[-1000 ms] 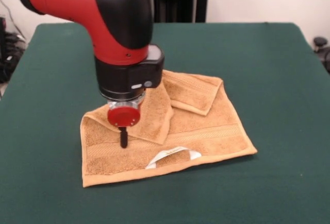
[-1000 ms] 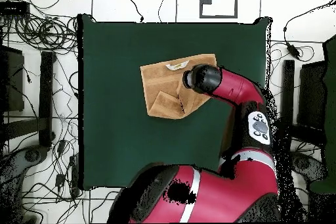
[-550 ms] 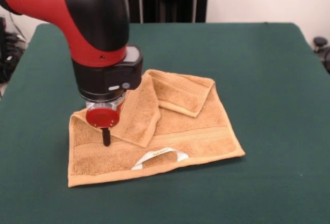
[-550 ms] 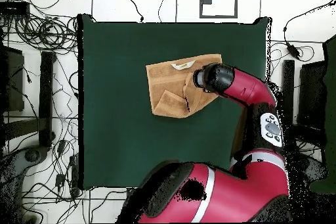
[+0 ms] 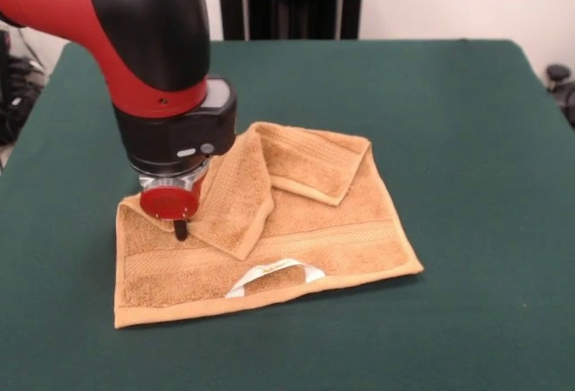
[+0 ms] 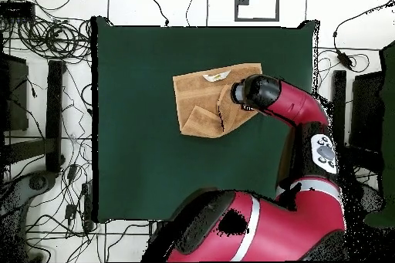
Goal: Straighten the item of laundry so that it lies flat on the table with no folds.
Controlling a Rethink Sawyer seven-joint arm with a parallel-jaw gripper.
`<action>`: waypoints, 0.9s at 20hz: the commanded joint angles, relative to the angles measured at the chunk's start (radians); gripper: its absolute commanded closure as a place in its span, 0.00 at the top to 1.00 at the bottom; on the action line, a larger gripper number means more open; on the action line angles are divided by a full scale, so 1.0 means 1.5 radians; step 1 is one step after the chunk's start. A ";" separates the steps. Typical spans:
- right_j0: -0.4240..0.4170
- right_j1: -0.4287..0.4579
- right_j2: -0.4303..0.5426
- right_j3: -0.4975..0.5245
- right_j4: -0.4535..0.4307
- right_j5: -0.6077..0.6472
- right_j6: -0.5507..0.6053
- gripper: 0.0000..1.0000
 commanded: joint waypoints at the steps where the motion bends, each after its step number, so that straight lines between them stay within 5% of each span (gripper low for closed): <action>1: -0.026 0.060 0.047 0.051 -0.038 -0.045 -0.052 0.00; 9: -0.029 0.039 0.048 0.064 -0.040 -0.012 -0.066 0.00; 18: -0.093 -0.030 0.099 0.168 -0.057 -0.023 -0.140 0.00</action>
